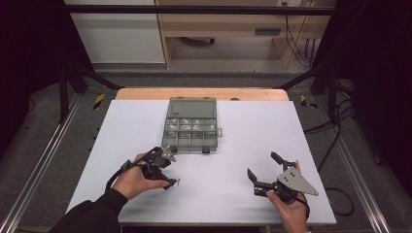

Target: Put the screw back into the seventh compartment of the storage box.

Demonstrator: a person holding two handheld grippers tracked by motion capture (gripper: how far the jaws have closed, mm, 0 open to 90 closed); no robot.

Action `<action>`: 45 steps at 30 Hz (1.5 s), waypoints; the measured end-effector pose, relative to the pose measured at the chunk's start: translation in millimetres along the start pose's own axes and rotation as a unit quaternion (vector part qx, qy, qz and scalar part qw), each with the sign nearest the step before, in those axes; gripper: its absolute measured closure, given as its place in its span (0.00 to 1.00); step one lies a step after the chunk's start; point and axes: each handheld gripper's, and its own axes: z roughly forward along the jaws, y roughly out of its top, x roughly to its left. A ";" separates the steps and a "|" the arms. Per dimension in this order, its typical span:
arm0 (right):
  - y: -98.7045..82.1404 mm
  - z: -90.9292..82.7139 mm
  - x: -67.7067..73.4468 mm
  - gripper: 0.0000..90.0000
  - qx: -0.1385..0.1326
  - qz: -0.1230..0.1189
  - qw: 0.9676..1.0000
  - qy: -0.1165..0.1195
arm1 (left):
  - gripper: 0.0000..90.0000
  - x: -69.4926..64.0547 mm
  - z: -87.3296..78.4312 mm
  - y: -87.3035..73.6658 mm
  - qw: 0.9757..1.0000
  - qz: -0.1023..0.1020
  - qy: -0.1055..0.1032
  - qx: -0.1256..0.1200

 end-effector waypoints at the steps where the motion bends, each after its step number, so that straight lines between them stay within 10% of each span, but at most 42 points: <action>1: 0.0 0.0 -0.3 0.04 0.000 -0.001 1.000 -0.001 | 0.31 -0.1 0.2 0.1 1.000 -0.001 0.000 0.000; 45: -0.2 -0.7 -1.2 0.05 0.000 -0.001 1.000 -0.003 | 0.77 -6.2 10.0 9.0 0.999 -0.041 -0.008 0.035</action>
